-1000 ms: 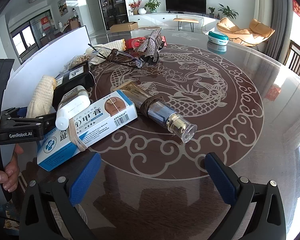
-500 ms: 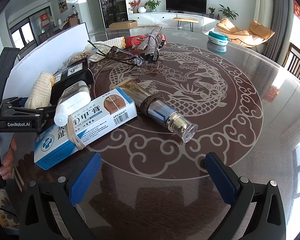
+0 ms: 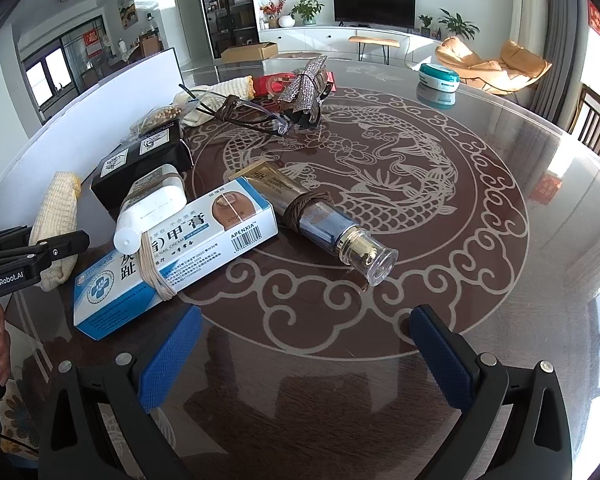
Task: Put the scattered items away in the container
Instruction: 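Grasp the blue-and-white ointment box with the right tool while the left tool holds the mitten, then carry the mitten and ointment box into the container and open both tools, then withdraw both tools from the container back toward the table, then lower the left tool onto the white twine-tied lotion bottle and close it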
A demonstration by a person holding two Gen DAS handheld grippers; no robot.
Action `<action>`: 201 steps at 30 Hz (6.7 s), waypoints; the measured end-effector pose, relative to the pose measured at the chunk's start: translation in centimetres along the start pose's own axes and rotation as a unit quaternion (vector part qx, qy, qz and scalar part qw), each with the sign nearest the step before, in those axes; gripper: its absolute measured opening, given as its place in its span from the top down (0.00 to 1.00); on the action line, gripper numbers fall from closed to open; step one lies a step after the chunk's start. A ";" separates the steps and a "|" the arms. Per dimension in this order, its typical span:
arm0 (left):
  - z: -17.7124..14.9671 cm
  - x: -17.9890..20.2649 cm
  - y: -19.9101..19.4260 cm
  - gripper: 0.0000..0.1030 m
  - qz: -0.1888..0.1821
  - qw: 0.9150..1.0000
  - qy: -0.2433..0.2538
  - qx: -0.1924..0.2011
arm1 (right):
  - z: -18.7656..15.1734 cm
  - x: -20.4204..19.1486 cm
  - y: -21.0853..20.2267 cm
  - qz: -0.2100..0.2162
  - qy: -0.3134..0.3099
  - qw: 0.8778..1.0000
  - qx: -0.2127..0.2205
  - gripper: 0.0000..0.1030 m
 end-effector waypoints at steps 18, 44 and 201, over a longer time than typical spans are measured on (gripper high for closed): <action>-1.6 -0.1 -1.0 0.56 0.031 0.999 0.005 0.023 | 1.8 -11.9 2.9 -0.029 -0.103 0.992 -0.066 0.00; -0.9 0.0 -0.2 0.48 0.048 0.998 0.014 0.028 | 1.4 -4.4 1.7 -0.055 -0.046 0.997 -0.028 0.00; 5.2 8.5 -5.8 0.00 0.109 0.984 0.122 0.065 | -3.0 6.9 -2.3 -0.106 -0.006 0.994 -0.013 0.00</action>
Point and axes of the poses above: each gripper's, at about its wrist camera, not at the fingertips, and y roughly the way its jaws point, x to its right, z to its top, the point moved 5 cm from there along y, roughly the way its jaws point, and after that the axes turned 10 degrees about -z, right-handed, at the moved point
